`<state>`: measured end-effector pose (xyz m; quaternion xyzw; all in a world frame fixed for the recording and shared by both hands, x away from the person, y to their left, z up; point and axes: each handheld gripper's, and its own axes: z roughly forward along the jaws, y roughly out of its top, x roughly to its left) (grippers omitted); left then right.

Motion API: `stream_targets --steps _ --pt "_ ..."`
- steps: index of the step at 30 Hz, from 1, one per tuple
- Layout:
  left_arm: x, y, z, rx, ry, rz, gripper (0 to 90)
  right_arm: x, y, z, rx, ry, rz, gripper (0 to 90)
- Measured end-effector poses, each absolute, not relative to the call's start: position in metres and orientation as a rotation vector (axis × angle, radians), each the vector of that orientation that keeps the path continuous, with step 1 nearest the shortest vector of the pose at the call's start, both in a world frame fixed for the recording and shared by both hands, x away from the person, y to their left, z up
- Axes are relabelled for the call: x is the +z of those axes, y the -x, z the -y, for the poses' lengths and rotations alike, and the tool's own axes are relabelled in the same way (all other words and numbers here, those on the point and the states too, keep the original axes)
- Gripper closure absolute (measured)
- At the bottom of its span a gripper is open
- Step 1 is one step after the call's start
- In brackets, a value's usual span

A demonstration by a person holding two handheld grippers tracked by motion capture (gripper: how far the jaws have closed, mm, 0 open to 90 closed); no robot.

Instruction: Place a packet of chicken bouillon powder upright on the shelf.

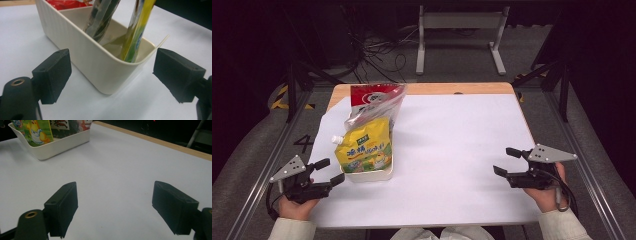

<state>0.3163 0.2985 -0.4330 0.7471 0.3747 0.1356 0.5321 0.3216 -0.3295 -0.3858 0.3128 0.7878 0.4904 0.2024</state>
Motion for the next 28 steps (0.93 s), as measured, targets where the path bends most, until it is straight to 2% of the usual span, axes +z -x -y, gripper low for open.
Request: stream_targets --steps 9,28 --pt "-0.45 -0.321 -0.296 0.309 -1.799 -0.895 15.5 -0.407 -0.317 0.339 1.362 -0.864 -2.207 20.0" --pt "-0.458 -0.323 -0.29 0.336 -1.858 -0.867 13.0 -0.418 -0.321 0.336 1.305 -0.894 -2.251 19.0"
